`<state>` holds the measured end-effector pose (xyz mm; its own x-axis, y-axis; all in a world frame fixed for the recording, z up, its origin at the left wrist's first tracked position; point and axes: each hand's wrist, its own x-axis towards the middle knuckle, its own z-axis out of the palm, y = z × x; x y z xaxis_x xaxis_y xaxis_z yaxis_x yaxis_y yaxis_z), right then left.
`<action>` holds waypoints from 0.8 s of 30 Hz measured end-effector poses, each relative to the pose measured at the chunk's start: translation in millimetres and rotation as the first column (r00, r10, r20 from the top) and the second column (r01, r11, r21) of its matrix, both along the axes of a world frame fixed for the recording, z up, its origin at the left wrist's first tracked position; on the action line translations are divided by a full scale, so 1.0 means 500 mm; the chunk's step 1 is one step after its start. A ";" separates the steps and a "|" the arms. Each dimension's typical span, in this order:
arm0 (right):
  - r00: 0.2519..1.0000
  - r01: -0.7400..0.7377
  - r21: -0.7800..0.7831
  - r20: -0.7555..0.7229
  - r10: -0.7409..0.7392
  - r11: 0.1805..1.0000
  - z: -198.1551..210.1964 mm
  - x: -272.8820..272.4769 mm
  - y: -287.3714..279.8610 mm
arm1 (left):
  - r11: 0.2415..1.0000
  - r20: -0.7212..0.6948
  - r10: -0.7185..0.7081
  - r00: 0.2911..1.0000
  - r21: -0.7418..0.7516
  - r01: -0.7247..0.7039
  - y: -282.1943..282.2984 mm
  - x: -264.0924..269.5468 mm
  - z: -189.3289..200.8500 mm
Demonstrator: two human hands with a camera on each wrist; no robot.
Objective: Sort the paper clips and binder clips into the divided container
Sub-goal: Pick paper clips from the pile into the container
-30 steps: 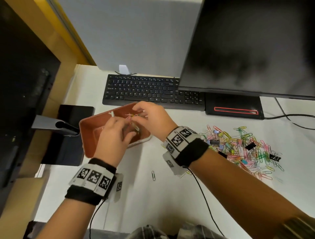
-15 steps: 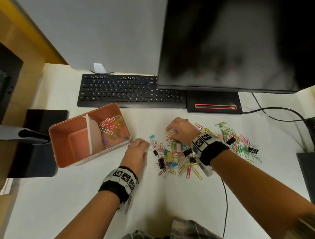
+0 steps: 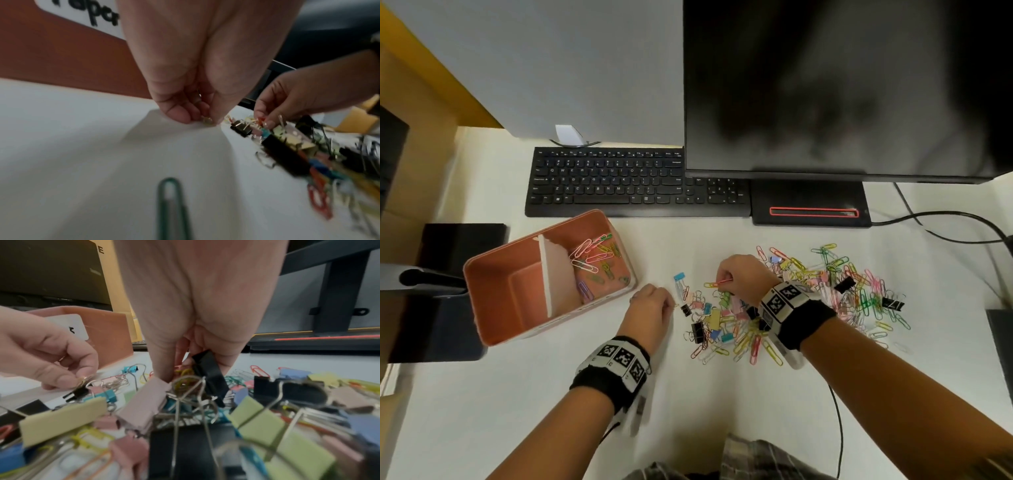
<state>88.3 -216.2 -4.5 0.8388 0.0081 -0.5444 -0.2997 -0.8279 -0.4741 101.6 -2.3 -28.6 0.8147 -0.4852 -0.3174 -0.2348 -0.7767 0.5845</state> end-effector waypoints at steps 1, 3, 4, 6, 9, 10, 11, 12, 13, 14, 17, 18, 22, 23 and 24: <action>1.000 0.008 0.002 0.004 -0.008 1.000 -0.001 -0.001 0.000 | 0.999 0.002 0.037 0.999 -0.026 -0.037 -0.004 0.000 0.007; 0.999 0.032 0.018 0.017 -0.032 0.999 0.001 -0.005 -0.003 | 0.988 -0.010 0.126 0.992 -0.083 -0.127 -0.017 0.003 0.018; 0.998 0.052 0.028 0.027 -0.053 0.998 0.001 -0.007 -0.005 | 0.981 -0.031 0.168 0.985 -0.097 -0.170 -0.025 0.005 0.020; 0.995 0.093 0.043 0.038 -0.095 0.995 0.000 -0.010 -0.008 | 0.971 -0.075 0.215 0.974 -0.092 -0.221 -0.046 0.009 0.021; 0.993 0.112 0.039 0.040 -0.113 0.993 -0.003 -0.013 -0.009 | 0.979 -0.051 0.196 0.979 -0.037 -0.198 -0.070 0.012 0.018; 0.992 0.116 0.039 0.046 -0.118 0.992 -0.003 -0.013 -0.009 | 0.981 -0.044 0.192 0.980 -0.022 -0.194 -0.075 0.014 0.018; 0.991 0.122 0.044 0.058 -0.124 0.992 -0.003 -0.014 -0.010 | 0.982 -0.042 0.186 0.982 -0.007 -0.187 -0.079 0.015 0.018; 0.989 0.127 0.049 0.071 -0.131 0.991 -0.001 -0.014 -0.012 | 0.984 -0.040 0.179 0.983 0.007 -0.179 -0.082 0.017 0.019; 0.988 0.131 0.051 0.080 -0.135 0.990 0.001 -0.014 -0.014 | 0.985 -0.042 0.173 0.984 0.017 -0.173 -0.083 0.019 0.019; 0.986 0.136 0.052 0.086 -0.141 0.989 0.003 -0.015 -0.016 | 0.985 -0.056 0.175 0.983 0.019 -0.174 -0.084 0.021 0.020; 0.977 0.169 0.083 0.114 -0.178 0.982 0.010 -0.017 -0.022 | 0.973 -0.133 0.227 0.965 -0.005 -0.230 -0.077 0.029 0.021; 0.974 0.174 0.095 0.130 -0.186 0.980 0.013 -0.018 -0.024 | 0.966 -0.153 0.251 0.956 -0.018 -0.257 -0.074 0.031 0.022; 0.962 0.196 0.129 0.168 -0.216 0.972 0.021 -0.028 -0.033 | 0.955 -0.162 0.276 0.947 -0.063 -0.289 -0.065 0.030 0.037; 0.958 0.202 0.136 0.176 -0.225 0.970 0.025 -0.031 -0.035 | 0.955 -0.152 0.271 0.950 -0.083 -0.286 -0.063 0.027 0.047; 0.955 0.206 0.140 0.187 -0.230 0.969 0.034 -0.034 -0.036 | 0.954 -0.135 0.264 0.955 -0.110 -0.279 -0.061 0.025 0.061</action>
<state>71.2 -234.0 12.3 0.9189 -0.1330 -0.3714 -0.3554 -0.6878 -0.6330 113.8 -32.7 2.2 0.8819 -0.2934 -0.3691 0.0505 -0.7196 0.6926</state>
